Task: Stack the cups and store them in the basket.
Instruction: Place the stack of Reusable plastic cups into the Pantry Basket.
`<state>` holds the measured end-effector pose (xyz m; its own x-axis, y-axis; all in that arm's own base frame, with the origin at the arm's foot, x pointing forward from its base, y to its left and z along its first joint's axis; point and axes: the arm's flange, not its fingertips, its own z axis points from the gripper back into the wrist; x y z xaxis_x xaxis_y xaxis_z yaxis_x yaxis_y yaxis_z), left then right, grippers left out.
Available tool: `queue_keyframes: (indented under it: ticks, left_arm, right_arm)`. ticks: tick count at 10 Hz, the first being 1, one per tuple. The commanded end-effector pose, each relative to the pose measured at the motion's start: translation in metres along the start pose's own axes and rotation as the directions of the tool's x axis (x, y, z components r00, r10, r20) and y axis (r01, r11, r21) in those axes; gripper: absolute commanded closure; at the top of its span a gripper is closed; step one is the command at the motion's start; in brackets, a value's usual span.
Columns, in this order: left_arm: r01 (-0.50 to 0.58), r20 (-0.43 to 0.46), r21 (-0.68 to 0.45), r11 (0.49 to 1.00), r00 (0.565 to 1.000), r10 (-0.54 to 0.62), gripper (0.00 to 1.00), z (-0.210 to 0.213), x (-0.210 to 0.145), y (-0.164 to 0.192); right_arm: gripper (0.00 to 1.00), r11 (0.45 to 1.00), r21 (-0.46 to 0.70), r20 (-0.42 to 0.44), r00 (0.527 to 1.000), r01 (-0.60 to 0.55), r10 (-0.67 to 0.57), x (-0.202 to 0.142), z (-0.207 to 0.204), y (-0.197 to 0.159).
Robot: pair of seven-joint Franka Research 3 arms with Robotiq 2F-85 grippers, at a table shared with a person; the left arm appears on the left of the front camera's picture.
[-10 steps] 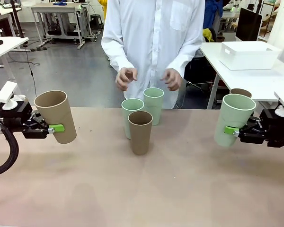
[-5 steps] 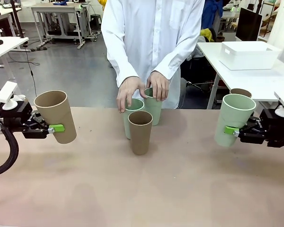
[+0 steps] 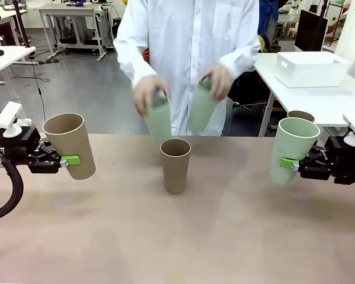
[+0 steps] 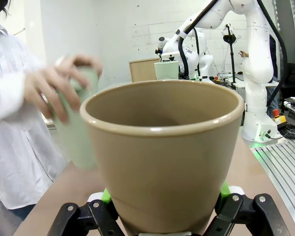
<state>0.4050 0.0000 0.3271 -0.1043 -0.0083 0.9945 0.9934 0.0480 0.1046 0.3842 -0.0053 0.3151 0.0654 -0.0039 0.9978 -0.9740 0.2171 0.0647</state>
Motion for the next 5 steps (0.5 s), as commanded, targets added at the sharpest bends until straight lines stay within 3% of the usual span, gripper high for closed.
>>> queue_keyframes:
  ticks: [1,5]
  left_arm:
    - [0.010,0.006,0.014,1.000,1.000,-0.010,0.15,-0.0019,0.0029,0.0013]
    - [0.010,0.006,0.014,1.000,1.000,-0.010,0.15,-0.0019,0.0029,0.0013]
  right_arm:
    - [0.15,1.000,-0.003,-0.006,1.000,-0.006,0.006,0.0018,-0.0019,-0.0005]
    - [0.15,1.000,-0.003,-0.006,1.000,-0.006,0.006,0.0018,-0.0019,-0.0005]
